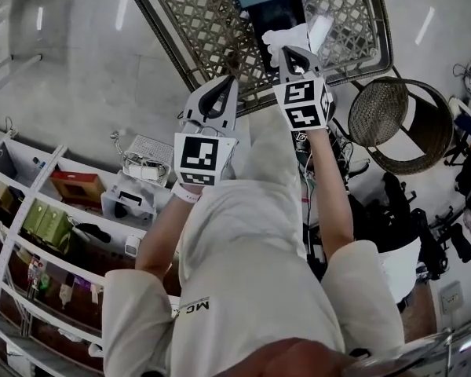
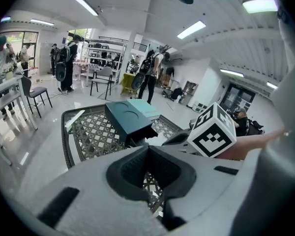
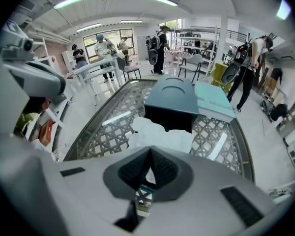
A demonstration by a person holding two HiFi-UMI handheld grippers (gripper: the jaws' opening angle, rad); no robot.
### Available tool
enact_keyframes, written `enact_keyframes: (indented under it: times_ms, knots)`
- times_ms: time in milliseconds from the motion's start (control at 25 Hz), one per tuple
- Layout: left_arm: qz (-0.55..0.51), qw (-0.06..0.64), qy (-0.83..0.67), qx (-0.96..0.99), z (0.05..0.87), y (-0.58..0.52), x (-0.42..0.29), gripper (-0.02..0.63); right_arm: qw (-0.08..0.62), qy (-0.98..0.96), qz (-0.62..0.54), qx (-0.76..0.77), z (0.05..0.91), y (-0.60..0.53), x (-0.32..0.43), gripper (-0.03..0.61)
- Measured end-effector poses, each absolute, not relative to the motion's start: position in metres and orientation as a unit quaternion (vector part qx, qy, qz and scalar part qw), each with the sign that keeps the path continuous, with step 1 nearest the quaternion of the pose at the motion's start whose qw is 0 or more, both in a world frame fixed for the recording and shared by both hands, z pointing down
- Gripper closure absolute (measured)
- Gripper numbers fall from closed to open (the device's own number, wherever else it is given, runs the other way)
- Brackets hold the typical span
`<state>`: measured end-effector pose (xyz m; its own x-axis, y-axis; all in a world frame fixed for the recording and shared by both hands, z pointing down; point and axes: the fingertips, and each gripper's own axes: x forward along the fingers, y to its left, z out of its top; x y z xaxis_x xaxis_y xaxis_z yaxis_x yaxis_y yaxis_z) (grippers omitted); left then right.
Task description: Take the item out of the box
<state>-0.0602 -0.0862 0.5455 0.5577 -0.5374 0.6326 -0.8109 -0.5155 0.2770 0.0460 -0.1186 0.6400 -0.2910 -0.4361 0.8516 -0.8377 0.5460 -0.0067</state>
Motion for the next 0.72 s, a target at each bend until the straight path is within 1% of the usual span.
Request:
enact_keyframes:
  times_ms: [200, 560, 720]
  knots:
    - [0.233, 0.264, -0.405, 0.844, 0.529, -0.093, -0.062, 0.588, 0.391, -0.776, 0.232, 0.438, 0.615, -0.119, 0.045, 0.565]
    - [0.219, 0.221, -0.405, 0.860, 0.469, -0.094, -0.069, 0.588, 0.341, -0.789, 0.196, 0.472, 0.533, -0.112, 0.046, 0.565]
    - [0.211, 0.203, -0.410, 0.864, 0.442, -0.091, -0.083, 0.588, 0.306, -0.793, 0.182, 0.494, 0.490, -0.109, 0.041, 0.565]
